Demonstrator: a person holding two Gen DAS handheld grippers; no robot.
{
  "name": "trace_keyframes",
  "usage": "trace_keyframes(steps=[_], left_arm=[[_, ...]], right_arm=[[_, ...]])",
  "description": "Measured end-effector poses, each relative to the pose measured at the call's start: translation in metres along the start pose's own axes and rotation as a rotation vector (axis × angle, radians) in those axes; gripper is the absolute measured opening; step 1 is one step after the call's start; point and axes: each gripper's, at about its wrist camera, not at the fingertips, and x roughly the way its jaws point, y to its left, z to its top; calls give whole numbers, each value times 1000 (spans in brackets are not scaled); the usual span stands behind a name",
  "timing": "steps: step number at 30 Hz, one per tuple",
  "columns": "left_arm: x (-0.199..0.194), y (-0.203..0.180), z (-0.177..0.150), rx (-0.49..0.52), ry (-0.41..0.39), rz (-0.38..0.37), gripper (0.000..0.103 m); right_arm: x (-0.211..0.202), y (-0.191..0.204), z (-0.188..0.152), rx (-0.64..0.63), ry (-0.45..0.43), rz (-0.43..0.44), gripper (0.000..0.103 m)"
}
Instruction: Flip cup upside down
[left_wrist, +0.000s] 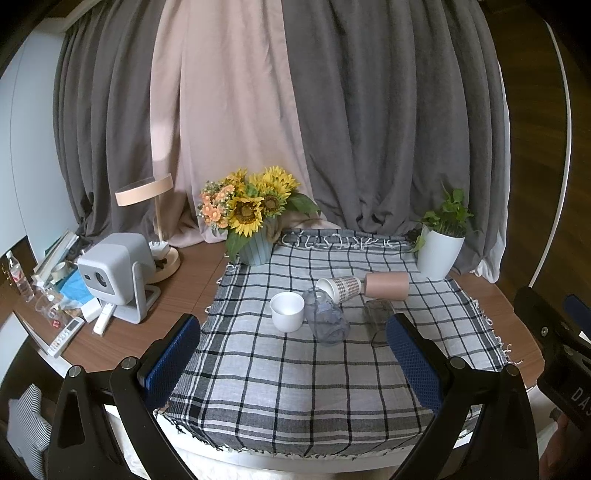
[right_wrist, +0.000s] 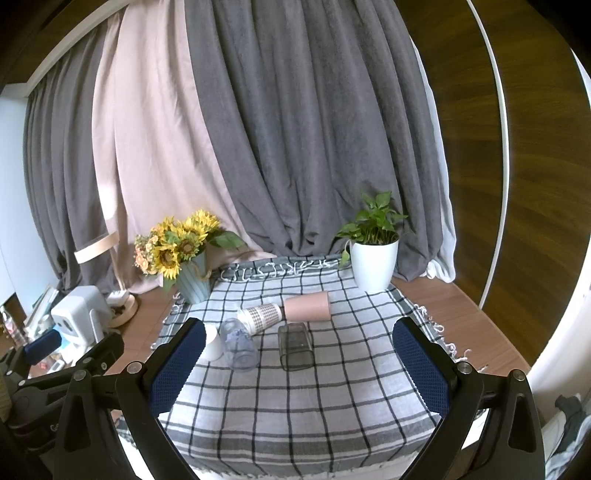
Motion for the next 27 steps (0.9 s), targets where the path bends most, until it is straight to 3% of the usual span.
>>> trace_keyframes(steps=[27], left_arm=[[0,-1,2,-3,2,1,103]], right_arm=[[0,1,-2,1,-1,0,102]])
